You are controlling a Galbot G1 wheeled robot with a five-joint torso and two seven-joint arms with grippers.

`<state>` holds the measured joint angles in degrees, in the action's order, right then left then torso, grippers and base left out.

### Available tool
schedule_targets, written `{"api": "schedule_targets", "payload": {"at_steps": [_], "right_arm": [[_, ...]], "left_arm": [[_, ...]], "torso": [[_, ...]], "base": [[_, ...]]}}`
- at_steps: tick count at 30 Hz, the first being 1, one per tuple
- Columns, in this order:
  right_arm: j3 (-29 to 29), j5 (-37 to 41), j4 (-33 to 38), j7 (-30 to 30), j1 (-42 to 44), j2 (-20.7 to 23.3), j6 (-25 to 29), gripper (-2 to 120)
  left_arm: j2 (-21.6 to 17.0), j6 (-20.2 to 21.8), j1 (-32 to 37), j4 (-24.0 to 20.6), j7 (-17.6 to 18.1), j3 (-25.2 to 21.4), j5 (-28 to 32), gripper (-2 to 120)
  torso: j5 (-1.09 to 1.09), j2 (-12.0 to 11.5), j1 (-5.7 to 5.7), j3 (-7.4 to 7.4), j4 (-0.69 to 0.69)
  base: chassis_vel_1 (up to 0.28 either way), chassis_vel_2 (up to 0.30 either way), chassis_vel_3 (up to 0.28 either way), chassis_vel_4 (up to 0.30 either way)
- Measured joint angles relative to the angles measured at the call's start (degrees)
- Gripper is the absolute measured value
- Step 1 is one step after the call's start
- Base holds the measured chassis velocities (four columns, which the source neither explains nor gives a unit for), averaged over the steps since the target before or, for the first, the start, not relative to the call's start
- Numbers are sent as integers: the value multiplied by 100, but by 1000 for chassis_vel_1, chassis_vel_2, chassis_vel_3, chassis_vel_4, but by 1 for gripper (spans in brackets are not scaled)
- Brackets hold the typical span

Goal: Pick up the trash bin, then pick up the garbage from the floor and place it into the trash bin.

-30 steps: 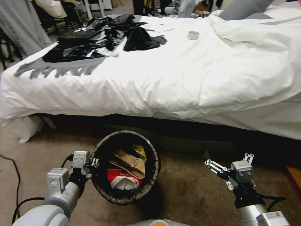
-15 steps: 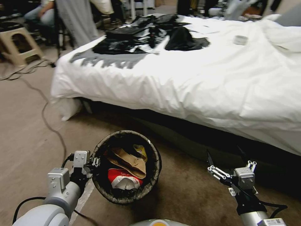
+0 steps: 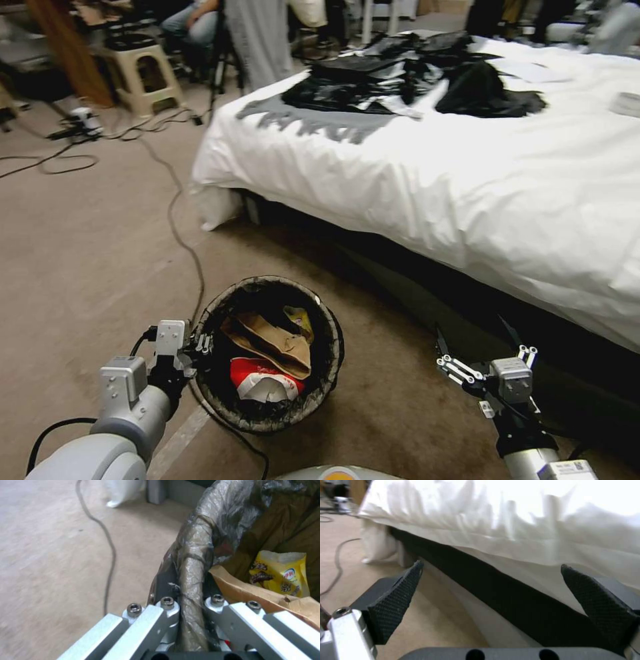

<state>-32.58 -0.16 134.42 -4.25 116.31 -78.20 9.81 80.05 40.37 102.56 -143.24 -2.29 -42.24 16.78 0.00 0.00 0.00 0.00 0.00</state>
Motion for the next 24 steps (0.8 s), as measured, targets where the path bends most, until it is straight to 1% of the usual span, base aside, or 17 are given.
{"api": "schedule_targets", "payload": {"at_steps": [10,24], "right_arm": [[37,4,-51,1,-38,15,-10,100],[145,-12,-146,77,-105,99,-79,100]], "left_arm": [[-9,-2,9,0,7,11,2,1],[12,-3,68,0,21,20,-19,1]], "torso": [[0,0,0,0,0],[0,0,0,0,1]], "base": [[111,132,140,121],[137,120,120,128]]}}
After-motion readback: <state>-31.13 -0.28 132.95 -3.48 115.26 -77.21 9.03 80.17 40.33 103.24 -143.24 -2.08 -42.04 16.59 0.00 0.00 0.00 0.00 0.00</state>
